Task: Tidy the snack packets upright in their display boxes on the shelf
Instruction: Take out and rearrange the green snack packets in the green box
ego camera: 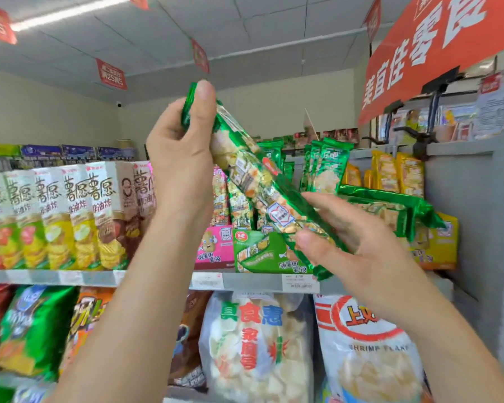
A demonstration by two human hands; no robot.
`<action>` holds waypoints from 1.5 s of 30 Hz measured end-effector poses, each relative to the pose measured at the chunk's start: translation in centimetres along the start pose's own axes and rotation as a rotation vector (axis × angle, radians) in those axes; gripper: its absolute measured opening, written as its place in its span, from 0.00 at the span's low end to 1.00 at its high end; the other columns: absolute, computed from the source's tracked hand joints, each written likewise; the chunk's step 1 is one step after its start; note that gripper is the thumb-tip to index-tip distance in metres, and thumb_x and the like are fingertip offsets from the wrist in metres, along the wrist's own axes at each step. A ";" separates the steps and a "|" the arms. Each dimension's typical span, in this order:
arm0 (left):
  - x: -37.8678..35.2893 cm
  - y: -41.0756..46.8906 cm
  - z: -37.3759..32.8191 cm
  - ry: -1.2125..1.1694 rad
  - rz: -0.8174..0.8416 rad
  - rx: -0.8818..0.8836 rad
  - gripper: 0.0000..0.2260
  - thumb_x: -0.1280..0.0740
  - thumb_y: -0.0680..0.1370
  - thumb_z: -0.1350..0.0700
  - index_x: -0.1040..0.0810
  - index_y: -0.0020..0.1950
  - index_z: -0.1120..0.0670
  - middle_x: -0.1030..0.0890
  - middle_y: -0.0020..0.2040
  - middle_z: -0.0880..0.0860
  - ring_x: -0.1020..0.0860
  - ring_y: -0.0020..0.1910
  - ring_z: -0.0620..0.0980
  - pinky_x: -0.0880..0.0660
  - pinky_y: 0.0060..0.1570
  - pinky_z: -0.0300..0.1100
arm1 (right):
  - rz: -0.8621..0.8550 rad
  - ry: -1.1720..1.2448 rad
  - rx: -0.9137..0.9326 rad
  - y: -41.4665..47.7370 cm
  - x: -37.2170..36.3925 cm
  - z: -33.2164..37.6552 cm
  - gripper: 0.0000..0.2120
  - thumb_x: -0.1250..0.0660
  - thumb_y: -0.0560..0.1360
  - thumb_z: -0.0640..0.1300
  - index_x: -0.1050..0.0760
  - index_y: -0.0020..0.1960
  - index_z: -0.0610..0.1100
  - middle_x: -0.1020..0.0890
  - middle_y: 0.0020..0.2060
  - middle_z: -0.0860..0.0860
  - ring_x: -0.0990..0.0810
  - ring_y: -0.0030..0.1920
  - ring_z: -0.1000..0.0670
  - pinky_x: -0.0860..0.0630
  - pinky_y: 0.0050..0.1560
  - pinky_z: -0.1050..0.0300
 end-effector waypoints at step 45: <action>4.3 -16.4 2.5 -0.037 0.101 0.584 0.12 0.30 0.72 0.44 0.23 0.54 0.33 0.17 0.59 0.49 0.19 0.54 0.46 0.23 0.45 0.46 | -0.089 0.550 -0.458 -8.8 -7.1 -1.9 0.18 0.31 0.72 0.53 0.23 0.61 0.57 0.17 0.52 0.48 0.16 0.46 0.43 0.21 0.43 0.56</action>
Point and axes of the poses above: each hand's wrist, its own y-axis towards the middle knuckle, its own x-axis out of the back of the hand, z = x × y, the point moved 1 cm from there along y, towards the middle knuckle
